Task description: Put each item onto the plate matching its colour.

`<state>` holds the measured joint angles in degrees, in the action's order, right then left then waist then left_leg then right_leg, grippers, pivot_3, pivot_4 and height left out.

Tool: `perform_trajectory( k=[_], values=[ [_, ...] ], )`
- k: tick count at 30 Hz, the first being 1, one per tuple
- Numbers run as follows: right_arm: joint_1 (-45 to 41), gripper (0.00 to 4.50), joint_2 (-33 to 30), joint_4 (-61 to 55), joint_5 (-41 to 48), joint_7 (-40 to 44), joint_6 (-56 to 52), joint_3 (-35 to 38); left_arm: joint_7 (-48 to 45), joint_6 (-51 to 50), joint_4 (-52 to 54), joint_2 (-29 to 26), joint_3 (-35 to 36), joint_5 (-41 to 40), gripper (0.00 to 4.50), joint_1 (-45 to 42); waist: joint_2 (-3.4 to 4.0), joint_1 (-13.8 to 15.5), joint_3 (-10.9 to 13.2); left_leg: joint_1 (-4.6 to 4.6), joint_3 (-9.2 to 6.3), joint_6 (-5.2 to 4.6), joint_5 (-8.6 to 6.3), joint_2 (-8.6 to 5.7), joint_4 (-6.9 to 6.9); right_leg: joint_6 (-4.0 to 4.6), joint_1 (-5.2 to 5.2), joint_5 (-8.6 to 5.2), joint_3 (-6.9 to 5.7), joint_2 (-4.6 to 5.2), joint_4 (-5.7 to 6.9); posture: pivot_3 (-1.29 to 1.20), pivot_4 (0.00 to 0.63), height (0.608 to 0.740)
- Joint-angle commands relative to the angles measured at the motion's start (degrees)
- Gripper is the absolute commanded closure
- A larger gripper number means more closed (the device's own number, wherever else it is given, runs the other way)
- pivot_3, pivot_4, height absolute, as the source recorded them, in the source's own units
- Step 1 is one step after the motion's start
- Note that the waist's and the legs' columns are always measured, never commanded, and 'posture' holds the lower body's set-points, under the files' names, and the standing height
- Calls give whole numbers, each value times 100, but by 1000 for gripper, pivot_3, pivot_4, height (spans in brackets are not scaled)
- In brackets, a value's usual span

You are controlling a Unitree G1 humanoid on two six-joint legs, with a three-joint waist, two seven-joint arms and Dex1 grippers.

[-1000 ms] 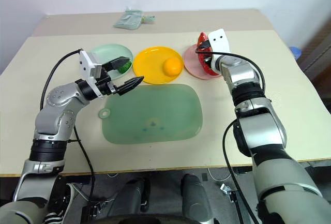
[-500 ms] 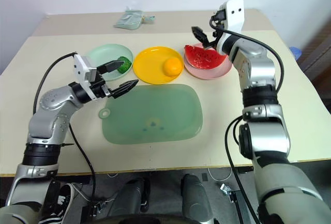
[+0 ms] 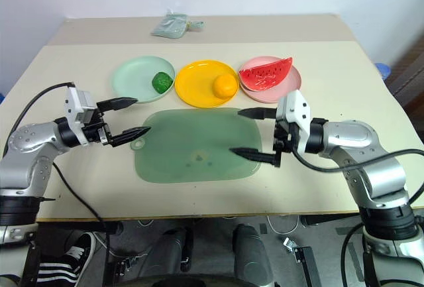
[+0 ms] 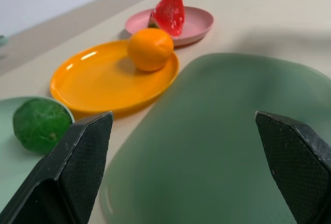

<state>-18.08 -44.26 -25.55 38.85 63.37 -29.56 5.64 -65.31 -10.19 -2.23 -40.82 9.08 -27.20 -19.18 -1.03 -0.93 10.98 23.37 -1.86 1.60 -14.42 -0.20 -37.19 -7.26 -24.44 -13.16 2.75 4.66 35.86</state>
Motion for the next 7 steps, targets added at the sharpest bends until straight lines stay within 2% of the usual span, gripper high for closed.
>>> perform_trajectory(
  k=[1, 7],
  values=[
    [287, 38, -137, -362, 299, 41, -11, 324, -226, 104, 79, -8, 75, -186, 0, -69, -3, 35, -2, 0, -1, 0, 0, 0, 0, 0, 1, 0, -1, 0, -1, 0, 150, 740],
    [308, 38, -229, -329, 293, -35, 58, 356, -379, 60, 22, 2, -16, -186, 0, -215, -3, 26, -2, 0, -2, 0, 0, 0, -6, 0, 6, 0, -1, 0, -2, 0, 150, 740]
  ],
)
